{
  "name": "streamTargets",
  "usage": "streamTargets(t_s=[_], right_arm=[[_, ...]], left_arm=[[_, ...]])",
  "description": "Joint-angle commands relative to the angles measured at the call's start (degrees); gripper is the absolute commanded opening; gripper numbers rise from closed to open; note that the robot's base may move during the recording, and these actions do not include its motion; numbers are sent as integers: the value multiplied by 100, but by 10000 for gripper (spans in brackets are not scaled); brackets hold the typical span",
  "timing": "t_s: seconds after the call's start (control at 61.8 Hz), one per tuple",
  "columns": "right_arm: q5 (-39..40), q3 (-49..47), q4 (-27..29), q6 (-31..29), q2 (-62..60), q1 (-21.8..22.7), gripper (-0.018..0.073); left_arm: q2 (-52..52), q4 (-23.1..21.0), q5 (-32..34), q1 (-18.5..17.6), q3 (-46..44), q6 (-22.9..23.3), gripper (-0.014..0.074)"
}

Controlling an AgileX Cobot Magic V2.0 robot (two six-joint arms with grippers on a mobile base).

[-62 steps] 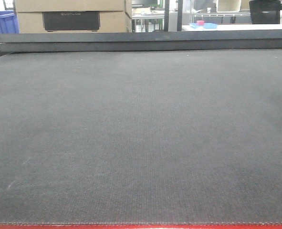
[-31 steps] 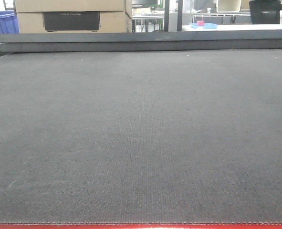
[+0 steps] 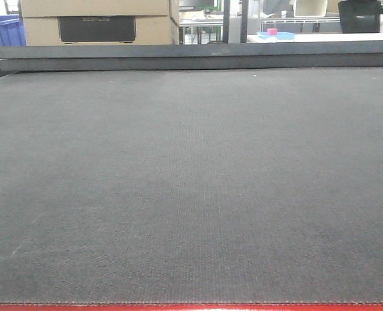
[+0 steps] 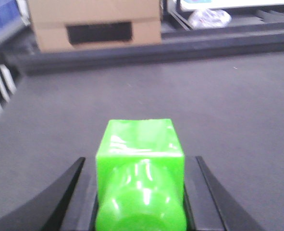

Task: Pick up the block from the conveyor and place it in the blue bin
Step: 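Lift both held blocks up off the belt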

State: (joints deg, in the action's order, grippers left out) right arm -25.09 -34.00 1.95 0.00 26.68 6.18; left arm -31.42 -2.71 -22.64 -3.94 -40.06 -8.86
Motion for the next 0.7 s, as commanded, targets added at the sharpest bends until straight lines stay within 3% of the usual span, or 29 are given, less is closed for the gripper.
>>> streamTargets(t_s=[0.0, 0.178, 0.453, 0.599, 0.68], right_arm=[[363, -38, -13, -54, -414, -12, -160], [927, -40, -13, -54, -863, -12, -160], [1087, -49, -13, -54, -898, -12, -160], [1301, -63, -13, -54, -898, -12, -160], [1301, -63, -13, -54, -898, -12, -160]], left_arm=[[206, 155, 133, -41, 7, 34, -111], [430, 155, 133, -41, 7, 34, -111], [445, -12, 580, 2, 7, 70, -111], [445, -12, 580, 295, 7, 886, -111], [445, -12, 568, 467, 7, 920, -111]])
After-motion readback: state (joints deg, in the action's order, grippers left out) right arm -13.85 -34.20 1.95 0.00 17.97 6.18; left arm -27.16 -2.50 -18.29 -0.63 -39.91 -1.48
